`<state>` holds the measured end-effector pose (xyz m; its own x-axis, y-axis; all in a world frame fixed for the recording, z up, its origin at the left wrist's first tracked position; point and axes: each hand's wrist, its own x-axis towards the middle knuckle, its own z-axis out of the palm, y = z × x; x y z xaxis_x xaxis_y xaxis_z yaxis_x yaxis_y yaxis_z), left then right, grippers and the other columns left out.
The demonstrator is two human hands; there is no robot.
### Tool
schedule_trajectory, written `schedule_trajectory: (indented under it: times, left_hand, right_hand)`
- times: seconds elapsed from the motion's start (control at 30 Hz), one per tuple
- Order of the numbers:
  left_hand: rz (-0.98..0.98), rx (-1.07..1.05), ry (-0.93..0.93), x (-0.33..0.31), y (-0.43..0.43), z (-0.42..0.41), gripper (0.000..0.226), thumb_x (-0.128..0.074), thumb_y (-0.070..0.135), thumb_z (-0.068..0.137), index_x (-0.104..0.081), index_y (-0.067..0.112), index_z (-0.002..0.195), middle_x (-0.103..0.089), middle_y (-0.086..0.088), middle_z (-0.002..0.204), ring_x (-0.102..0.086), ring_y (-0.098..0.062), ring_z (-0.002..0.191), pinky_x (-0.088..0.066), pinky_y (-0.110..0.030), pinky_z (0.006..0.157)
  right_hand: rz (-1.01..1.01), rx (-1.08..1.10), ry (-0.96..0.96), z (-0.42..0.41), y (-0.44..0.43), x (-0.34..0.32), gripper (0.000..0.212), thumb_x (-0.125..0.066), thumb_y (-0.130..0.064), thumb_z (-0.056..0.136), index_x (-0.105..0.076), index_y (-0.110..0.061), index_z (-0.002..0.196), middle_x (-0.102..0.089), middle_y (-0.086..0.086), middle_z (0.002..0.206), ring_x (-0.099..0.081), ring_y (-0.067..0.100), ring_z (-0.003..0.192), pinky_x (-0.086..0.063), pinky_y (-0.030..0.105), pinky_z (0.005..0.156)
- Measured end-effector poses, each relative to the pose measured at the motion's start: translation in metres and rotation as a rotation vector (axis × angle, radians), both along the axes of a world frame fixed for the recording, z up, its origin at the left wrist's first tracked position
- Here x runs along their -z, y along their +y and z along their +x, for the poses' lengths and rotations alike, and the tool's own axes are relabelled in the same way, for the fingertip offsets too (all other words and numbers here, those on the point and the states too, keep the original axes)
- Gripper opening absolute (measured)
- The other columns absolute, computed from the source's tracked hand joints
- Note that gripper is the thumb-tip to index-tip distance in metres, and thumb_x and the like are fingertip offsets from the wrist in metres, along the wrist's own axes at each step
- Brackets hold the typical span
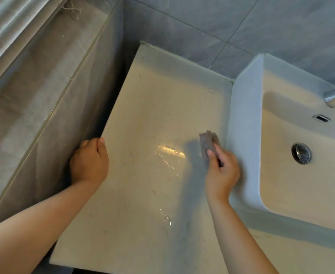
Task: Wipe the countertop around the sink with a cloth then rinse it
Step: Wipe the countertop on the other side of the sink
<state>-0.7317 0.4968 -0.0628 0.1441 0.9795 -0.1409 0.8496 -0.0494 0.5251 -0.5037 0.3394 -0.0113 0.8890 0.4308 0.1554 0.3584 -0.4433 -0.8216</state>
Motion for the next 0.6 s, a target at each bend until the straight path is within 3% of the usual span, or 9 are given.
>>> schedule_trajectory:
  times: [0.1,0.27,0.47,0.6]
  left_hand:
    - [-0.002,0.001,0.005,-0.001,0.001,0.000,0.043,-0.028,0.030,0.102,-0.061,0.003,0.108,-0.058,-0.023,0.109,-0.055,-0.041,0.094,-0.044,-0.045,0.079]
    - [0.002,0.005,-0.008,0.002,0.000,-0.001,0.044,-0.027,0.031,0.102,-0.061,0.003,0.104,-0.059,-0.022,0.107,-0.055,-0.040,0.090,-0.039,-0.039,0.072]
    - [0.016,0.001,-0.017,0.004,0.001,-0.001,0.043,-0.028,0.031,0.102,-0.061,0.003,0.104,-0.059,-0.022,0.106,-0.055,-0.041,0.091,-0.043,-0.043,0.075]
    - [0.018,0.001,-0.018,0.005,0.001,-0.001,0.043,-0.028,0.032,0.102,-0.061,0.004,0.103,-0.059,-0.021,0.105,-0.056,-0.041,0.090,-0.043,-0.043,0.075]
  right_hand:
    - [-0.083,0.081,-0.088,0.019,0.015,0.015,0.025,-0.064,-0.010,0.087,-0.069,-0.009,0.112,-0.061,0.007,0.096,-0.055,0.016,0.088,-0.035,0.003,0.078]
    - [-0.146,0.182,-0.100,0.018,0.026,0.038,0.027,-0.060,-0.008,0.090,-0.066,-0.007,0.117,-0.061,0.011,0.103,-0.056,0.025,0.100,-0.033,0.014,0.087]
    - [-0.139,0.057,-0.111,0.013,0.008,0.044,0.028,-0.062,-0.009,0.088,-0.066,-0.008,0.116,-0.055,0.000,0.093,-0.055,0.022,0.090,-0.034,0.006,0.080]
    - [-0.139,-0.039,-0.147,-0.017,-0.005,0.046,0.027,-0.062,-0.012,0.088,-0.068,-0.012,0.114,-0.056,-0.003,0.094,-0.055,0.020,0.086,-0.037,0.008,0.079]
